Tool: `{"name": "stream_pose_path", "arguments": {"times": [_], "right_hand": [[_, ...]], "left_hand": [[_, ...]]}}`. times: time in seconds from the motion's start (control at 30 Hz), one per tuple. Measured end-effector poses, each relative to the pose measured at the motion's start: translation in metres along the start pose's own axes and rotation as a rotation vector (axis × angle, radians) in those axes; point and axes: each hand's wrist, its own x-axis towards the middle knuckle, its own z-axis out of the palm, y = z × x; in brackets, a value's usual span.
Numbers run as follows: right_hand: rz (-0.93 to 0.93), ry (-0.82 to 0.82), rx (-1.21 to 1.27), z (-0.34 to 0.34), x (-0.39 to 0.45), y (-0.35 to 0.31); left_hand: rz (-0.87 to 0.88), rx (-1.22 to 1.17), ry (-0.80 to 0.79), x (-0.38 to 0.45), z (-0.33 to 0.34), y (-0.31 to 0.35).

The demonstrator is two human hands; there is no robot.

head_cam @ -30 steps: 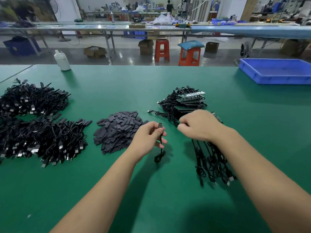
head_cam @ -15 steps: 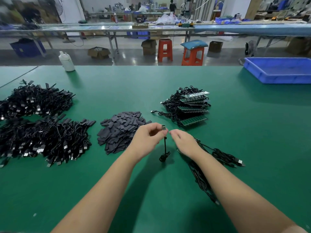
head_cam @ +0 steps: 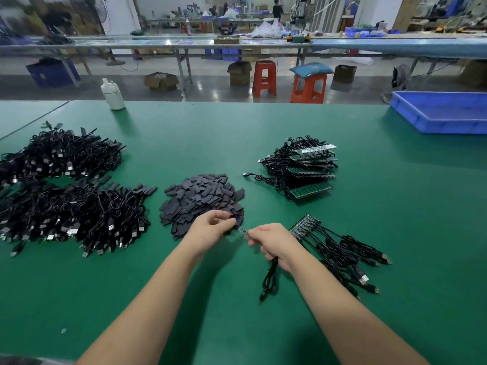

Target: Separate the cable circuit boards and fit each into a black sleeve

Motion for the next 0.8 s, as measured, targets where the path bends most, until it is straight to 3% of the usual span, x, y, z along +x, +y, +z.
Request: {"name": "stream_pose_path", "arguments": {"times": [0.1, 0.17, 0.33, 0.53, 0.7, 0.8], "right_hand": [[0.011, 0.023, -0.187, -0.005, 0.003, 0.015], [-0.007, 0.019, -0.202, -0.006, 0.002, 0.026], [-0.147, 0.065, -0.325, -0.004, 0.002, 0.045], [-0.174, 0.026, -0.346, -0.008, 0.0, 0.049], [-0.19, 0.01, -0.349, -0.009, 0.0, 0.053], [-0.196, -0.011, -0.342, -0.012, 0.001, 0.055]], "left_hand": [[0.059, 0.598, 0.37, 0.014, -0.031, -0.028], [0.004, 0.729, 0.467, 0.021, -0.05, -0.047], [-0.119, 0.737, 0.443, 0.033, -0.072, -0.071], [-0.152, 0.733, 0.41, 0.041, -0.076, -0.067], [-0.124, 0.661, 0.445, 0.038, -0.075, -0.068], [-0.002, 0.642, 0.494, 0.031, -0.072, -0.066]]}}
